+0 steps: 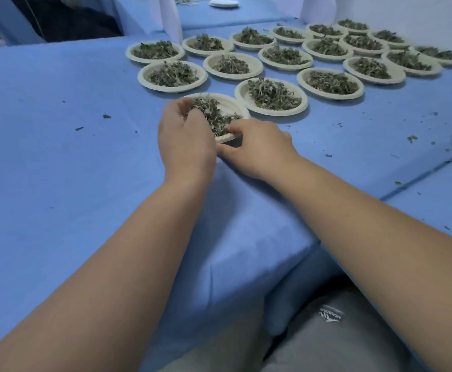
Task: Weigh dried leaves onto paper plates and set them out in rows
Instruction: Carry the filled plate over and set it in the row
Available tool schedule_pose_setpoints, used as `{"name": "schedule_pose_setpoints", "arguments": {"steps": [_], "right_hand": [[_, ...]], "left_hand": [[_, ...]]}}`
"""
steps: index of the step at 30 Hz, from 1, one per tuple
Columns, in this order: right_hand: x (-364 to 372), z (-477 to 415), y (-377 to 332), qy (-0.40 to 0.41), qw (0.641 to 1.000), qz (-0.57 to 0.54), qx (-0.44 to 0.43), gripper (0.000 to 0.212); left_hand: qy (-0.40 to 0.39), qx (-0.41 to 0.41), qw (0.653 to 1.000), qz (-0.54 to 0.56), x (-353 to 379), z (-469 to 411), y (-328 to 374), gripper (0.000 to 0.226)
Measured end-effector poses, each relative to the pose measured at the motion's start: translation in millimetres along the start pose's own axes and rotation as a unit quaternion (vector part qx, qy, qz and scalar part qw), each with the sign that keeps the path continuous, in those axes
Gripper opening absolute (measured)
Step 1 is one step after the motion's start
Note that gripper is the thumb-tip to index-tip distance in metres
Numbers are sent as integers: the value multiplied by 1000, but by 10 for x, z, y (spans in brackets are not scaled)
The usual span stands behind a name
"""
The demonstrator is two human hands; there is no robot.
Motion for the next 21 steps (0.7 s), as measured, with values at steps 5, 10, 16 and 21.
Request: {"name": "schedule_pose_setpoints", "arguments": {"steps": [5,10,16,21], "right_hand": [[-19,-45,-101,-11,1000,-25,10,66],[-90,88,4,-3,997,-73,11,62],[-303,400,384,69,990,-119,23,45],[-593,922,1080,142,981,-101,90,29]], "left_hand": [[-42,-7,999,-19,91,96,-8,41],[-68,11,998,-16,143,203,4,41],[-149,32,988,15,448,583,18,43],[-214,8,976,36,1009,1102,-38,36]]}}
Point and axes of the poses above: each hand's wrist, its own z-axis away from the middle knuckle, its own x-axis out of the palm, y = z × x, the point moved 2 cm from there along -z, towards the middle knuckle, and after that the axes turned 15 degrees about z, right-handed, at the moved point
